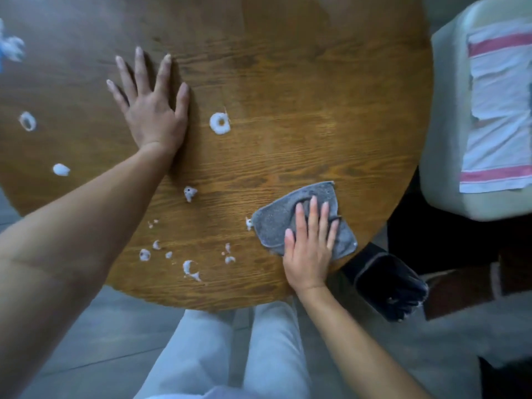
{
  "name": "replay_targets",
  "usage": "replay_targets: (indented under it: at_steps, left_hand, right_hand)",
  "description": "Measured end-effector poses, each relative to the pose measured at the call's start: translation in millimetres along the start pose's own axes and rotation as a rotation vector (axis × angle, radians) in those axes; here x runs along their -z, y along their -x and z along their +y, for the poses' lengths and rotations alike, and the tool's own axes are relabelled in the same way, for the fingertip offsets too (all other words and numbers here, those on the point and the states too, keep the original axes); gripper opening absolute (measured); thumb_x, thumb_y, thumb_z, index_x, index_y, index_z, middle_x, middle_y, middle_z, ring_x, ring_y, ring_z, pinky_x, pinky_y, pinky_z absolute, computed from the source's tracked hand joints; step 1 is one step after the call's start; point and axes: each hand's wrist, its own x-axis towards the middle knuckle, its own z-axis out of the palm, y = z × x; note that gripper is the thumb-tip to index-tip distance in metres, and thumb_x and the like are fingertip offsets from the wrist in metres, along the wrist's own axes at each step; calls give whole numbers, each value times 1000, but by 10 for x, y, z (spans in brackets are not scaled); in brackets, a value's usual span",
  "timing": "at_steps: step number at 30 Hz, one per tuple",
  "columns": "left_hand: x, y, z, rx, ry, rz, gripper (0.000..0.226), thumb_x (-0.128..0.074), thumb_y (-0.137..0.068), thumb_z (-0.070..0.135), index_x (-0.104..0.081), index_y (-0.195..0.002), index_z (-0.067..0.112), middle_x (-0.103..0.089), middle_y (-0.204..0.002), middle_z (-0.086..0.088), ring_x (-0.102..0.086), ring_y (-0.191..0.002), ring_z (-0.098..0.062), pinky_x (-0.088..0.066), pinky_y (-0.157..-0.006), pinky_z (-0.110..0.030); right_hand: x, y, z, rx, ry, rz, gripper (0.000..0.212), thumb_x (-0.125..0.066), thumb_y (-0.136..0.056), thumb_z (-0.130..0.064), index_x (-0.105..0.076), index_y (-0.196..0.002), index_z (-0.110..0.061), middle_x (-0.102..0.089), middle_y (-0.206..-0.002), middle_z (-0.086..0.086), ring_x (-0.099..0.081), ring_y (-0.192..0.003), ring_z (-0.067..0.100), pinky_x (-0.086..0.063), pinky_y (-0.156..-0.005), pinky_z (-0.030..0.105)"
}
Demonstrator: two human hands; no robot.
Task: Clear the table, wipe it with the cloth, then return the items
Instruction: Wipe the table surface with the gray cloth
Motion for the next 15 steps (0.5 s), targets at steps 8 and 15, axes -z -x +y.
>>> replay_targets:
  at_steps: [8, 15]
  left_hand:
    - [-15, 15, 28, 8, -7, 9, 60, -27, -102, 64, -30, -158, 45, -9, -174, 3, 0, -160, -34, 2, -127, -58]
    - [25, 5, 26, 16, 16, -7, 60, -27, -101, 65, -30, -158, 46, -9, -174, 4, 0, -160, -33, 2, -127, -57]
  right_hand:
    - [182, -1652, -80, 151, -11, 105, 55, -38, -107, -40, -35, -161, -27, -24, -171, 3, -17, -159, 29, -12, -127, 57]
    - [216, -1255, 173, -63, -14, 151, 54, -36, -110, -35, -33, -162, -23, -22, -171, 6, -14, -160, 30, -13, -127, 57]
